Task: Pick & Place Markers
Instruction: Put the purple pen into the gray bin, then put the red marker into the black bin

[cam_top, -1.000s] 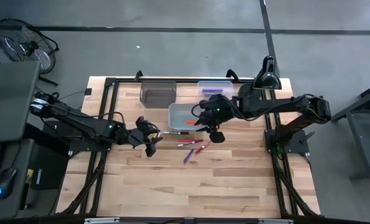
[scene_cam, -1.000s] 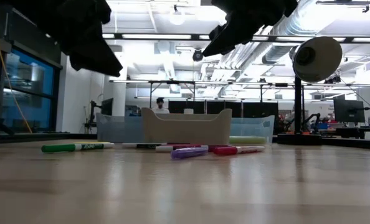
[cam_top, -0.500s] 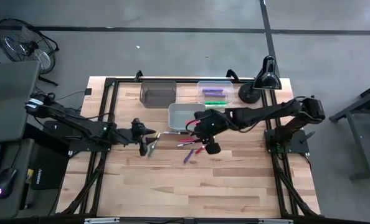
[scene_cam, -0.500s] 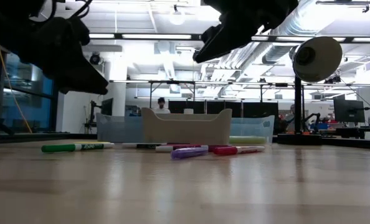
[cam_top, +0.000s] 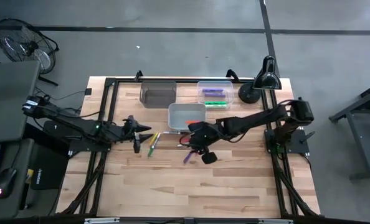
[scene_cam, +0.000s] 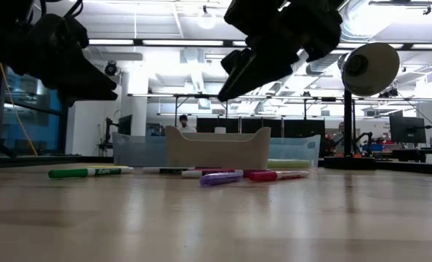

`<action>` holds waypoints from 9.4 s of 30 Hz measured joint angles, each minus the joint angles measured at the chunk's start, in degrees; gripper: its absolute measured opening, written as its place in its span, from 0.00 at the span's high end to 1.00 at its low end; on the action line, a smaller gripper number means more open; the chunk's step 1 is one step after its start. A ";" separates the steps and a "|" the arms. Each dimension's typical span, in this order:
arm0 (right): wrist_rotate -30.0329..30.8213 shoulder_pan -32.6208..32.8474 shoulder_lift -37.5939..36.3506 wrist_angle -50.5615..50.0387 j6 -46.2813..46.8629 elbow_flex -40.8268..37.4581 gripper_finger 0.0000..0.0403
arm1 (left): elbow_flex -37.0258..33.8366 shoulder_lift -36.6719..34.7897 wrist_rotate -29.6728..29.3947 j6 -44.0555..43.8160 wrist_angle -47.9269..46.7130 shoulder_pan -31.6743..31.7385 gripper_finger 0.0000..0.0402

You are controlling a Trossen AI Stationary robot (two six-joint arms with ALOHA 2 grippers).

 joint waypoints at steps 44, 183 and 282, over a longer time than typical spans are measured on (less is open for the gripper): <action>0.01 0.43 13.61 3.84 -11.81 0.04 0.72 | -4.53 -4.53 0.98 -2.96 -0.23 0.02 0.57; 11.23 -18.26 5.59 7.79 4.84 0.04 0.88 | -4.46 -4.49 2.21 -6.06 -2.62 0.02 0.57; 6.41 -0.08 -12.28 -26.87 -9.51 -5.98 0.57 | -4.48 -4.51 2.57 -7.39 -3.29 0.02 0.57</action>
